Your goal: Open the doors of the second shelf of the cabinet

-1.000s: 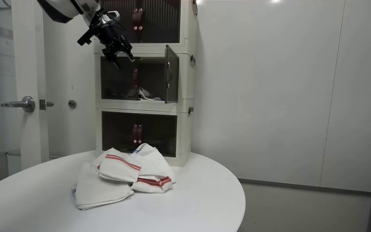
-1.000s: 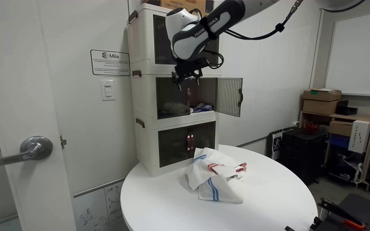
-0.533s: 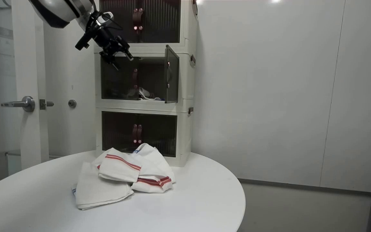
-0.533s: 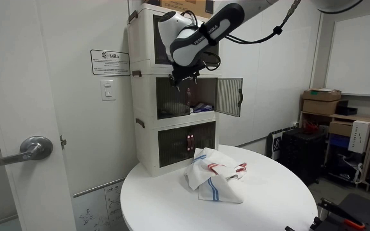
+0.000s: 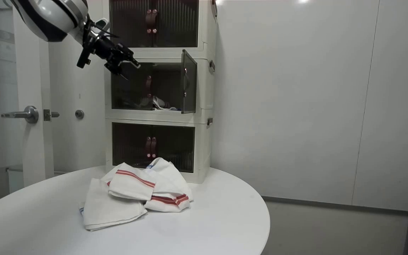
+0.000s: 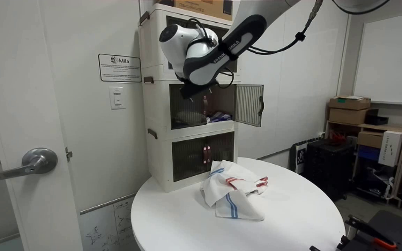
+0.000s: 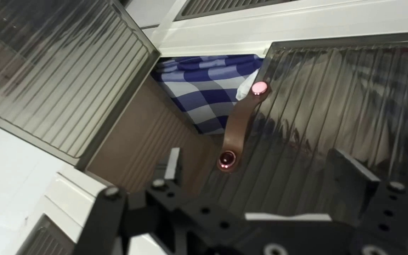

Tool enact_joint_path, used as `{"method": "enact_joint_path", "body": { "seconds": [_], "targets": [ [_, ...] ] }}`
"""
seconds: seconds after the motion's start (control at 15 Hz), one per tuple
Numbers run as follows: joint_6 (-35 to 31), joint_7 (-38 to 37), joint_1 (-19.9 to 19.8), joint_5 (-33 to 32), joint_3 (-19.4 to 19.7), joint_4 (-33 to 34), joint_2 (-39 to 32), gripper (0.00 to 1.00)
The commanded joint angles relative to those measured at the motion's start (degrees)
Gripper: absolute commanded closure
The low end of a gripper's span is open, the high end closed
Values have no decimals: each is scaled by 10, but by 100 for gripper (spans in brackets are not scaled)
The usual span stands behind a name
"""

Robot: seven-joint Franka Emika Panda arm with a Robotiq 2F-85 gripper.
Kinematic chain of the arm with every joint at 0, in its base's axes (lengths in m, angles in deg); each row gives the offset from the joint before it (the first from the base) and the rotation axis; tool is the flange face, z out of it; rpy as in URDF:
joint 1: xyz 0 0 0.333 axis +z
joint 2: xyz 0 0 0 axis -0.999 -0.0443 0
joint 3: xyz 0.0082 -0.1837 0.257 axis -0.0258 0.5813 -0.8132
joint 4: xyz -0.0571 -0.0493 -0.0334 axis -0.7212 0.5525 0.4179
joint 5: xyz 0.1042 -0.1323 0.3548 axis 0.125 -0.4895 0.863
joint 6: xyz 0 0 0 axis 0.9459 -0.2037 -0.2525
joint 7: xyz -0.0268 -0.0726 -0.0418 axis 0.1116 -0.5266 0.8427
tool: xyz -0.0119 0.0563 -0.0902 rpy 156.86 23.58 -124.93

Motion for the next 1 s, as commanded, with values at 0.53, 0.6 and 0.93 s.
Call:
{"method": "enact_joint_path", "body": {
  "seconds": [0.53,0.6,0.93],
  "targets": [
    [38,-198,-30,-67,-29,6,-38,0],
    [36,-208,-33,-73,-29,7,-42,0],
    [26,-246,-49,-99,-29,18,-61,0]
  ]
}}
